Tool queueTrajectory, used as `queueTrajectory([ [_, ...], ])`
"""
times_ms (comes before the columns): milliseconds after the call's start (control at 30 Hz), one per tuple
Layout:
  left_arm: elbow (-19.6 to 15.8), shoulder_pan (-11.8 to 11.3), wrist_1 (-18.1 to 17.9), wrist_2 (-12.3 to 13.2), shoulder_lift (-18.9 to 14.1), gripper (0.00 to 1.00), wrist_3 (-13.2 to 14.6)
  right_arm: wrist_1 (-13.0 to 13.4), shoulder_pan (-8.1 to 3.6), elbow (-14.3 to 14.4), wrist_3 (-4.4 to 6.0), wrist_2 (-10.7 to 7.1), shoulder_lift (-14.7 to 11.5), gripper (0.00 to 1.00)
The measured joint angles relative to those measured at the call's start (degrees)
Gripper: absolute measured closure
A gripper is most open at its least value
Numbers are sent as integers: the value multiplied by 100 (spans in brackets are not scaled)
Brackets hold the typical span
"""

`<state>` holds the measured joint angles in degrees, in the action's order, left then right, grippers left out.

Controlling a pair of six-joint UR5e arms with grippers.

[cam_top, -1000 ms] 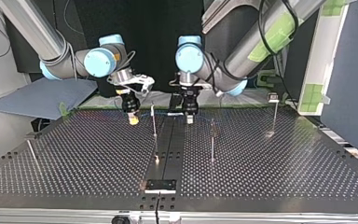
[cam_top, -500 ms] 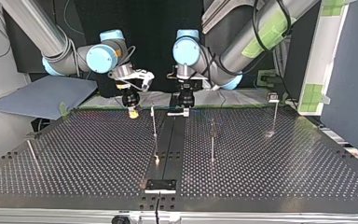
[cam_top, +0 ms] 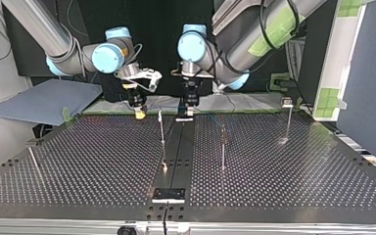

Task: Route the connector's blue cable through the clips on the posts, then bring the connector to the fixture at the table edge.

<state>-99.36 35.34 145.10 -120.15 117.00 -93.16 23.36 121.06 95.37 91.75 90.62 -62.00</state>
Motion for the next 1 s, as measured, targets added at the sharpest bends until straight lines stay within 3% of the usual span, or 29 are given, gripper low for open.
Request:
queueTrajectory([
  [400, -4, 238, -125, -112, 486, 98, -138, 293, -47, 382, -31, 60, -1, 98],
  [1000, -18, 527, -184, -307, 535, 98, -204, 919, -197, 1108, -48, 26, -1, 98],
])
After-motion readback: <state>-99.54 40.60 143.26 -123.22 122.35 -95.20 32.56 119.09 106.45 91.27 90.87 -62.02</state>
